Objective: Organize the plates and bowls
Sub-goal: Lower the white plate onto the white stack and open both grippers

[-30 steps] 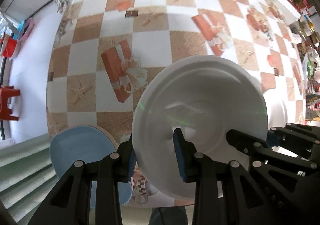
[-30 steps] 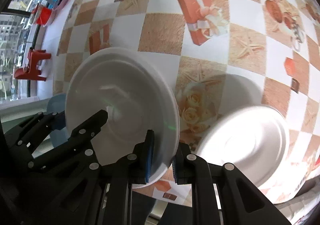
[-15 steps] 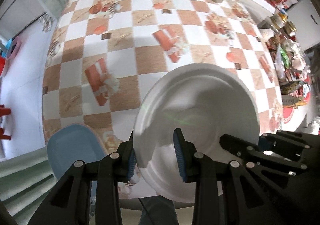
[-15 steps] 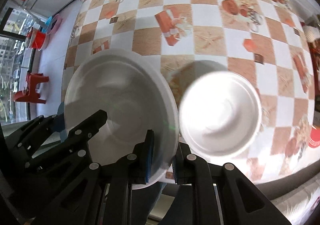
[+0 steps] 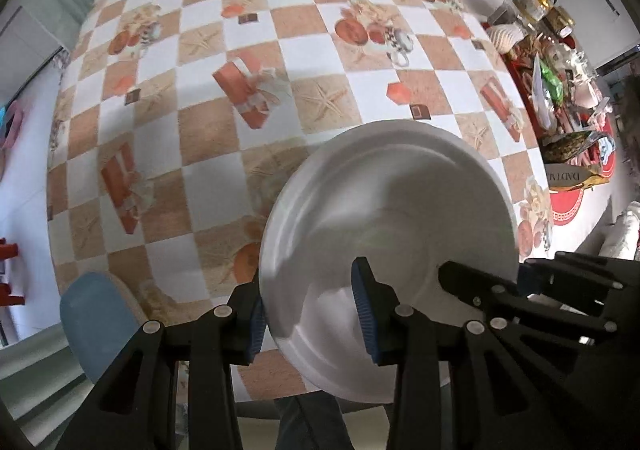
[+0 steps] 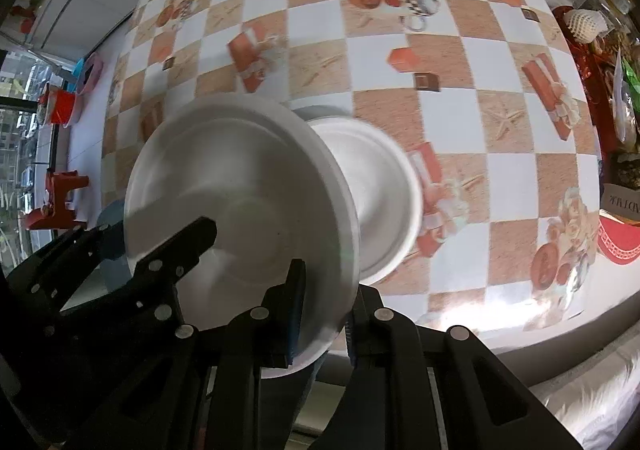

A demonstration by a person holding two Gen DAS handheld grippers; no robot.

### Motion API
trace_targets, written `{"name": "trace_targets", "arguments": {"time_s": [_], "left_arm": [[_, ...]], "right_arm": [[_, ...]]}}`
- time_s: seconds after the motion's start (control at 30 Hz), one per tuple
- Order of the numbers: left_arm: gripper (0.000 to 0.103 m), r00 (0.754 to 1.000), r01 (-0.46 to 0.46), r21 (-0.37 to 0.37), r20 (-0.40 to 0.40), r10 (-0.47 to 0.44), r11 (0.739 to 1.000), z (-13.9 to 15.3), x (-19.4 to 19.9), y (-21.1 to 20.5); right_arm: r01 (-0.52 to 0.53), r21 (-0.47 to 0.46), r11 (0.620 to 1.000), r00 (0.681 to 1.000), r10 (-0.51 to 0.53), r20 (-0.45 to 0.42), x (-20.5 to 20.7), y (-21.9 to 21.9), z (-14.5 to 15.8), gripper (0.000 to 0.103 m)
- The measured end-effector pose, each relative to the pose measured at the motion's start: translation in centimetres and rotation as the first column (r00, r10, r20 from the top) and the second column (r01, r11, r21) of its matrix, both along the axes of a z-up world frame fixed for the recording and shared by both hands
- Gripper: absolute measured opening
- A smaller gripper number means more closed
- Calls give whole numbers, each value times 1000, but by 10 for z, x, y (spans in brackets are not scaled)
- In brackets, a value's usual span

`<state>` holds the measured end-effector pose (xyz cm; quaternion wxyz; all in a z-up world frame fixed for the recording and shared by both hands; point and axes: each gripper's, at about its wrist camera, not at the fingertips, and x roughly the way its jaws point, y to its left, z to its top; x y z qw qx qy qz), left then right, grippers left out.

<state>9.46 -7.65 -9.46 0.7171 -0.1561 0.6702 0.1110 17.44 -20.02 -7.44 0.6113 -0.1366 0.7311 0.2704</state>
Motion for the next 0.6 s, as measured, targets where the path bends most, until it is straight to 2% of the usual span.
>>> {"name": "trace_targets", "arguments": {"time_s": [0.1,0.3,0.43,0.6], "left_arm": [[42,1000,12,12,-14,-12,1000,-8,11,-4],[43,999,24,-1,-29,-24,1000,-20,25,-13],[46,999,28,-19,-43,-29,999,-28,28,-18],[60,998,32,6,-47,-32,999,-27,24,-15]], "right_arm": [[3,-8,1000,1000,-3,-8,9,-5,-7,19],[20,-17,1000,1000,-20,-18,22,-13,-21,19],[31,-27,999,999,-32,-25,27,-21,-29,19],[30,-47,998,999,-32,-31,28,-28,-40,19]]}}
